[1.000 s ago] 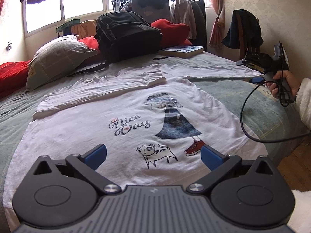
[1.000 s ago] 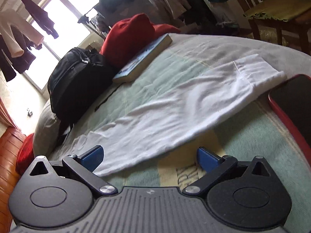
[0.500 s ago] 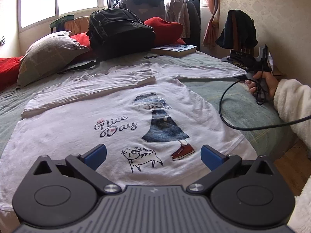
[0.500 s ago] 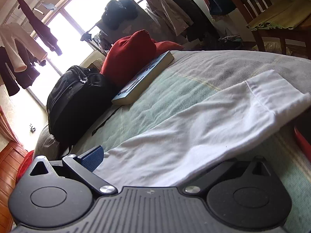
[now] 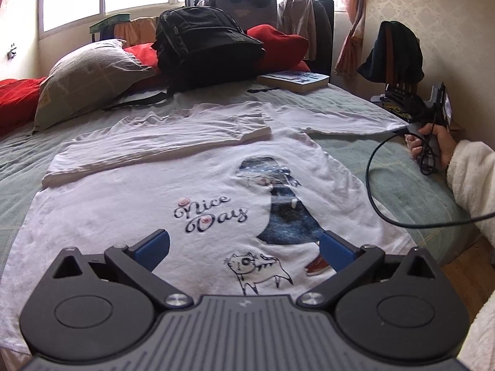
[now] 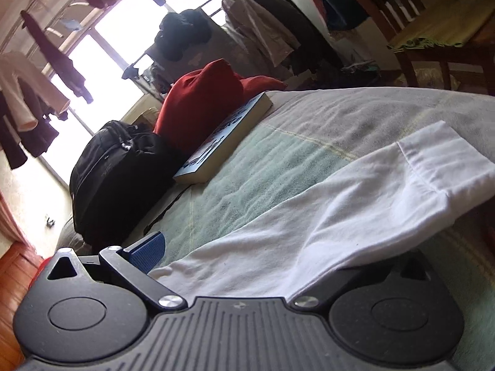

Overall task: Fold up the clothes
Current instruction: 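Lift the sleeve and fold the shirt side over with the right gripper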

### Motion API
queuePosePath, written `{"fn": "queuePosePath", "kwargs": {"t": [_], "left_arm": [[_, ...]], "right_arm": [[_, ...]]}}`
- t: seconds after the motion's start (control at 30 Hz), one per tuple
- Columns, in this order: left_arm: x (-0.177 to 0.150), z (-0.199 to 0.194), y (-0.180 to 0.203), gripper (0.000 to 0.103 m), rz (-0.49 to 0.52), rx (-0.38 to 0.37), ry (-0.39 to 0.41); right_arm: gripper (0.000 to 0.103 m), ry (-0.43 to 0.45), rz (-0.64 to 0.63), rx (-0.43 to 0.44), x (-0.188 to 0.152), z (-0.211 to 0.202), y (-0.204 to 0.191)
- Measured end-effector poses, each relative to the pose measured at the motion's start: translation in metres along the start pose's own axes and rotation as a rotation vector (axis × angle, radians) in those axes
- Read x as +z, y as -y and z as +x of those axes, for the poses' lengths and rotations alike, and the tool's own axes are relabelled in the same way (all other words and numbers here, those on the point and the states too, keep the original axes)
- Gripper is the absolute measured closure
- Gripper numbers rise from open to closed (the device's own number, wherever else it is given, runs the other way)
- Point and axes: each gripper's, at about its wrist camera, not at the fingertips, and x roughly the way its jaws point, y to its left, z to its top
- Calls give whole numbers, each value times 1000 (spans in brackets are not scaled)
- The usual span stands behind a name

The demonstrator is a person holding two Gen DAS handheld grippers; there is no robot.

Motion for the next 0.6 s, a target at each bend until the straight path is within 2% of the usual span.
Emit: {"fn": "queuePosePath", "kwargs": {"t": [0.1, 0.27, 0.4, 0.6], "left_arm": [[4, 3, -8, 1, -10, -4, -1], [8, 10, -19, 1, -20, -7, -18], [14, 12, -27, 1, -16, -10, -17], [23, 17, -37, 1, -6, -19, -23]], "right_arm": [[0, 1, -5, -33, -3, 3, -5], [0, 27, 26, -35, 2, 11, -6], [0, 79, 84, 81, 4, -1, -11], [0, 90, 81, 131, 6, -7, -37]]}}
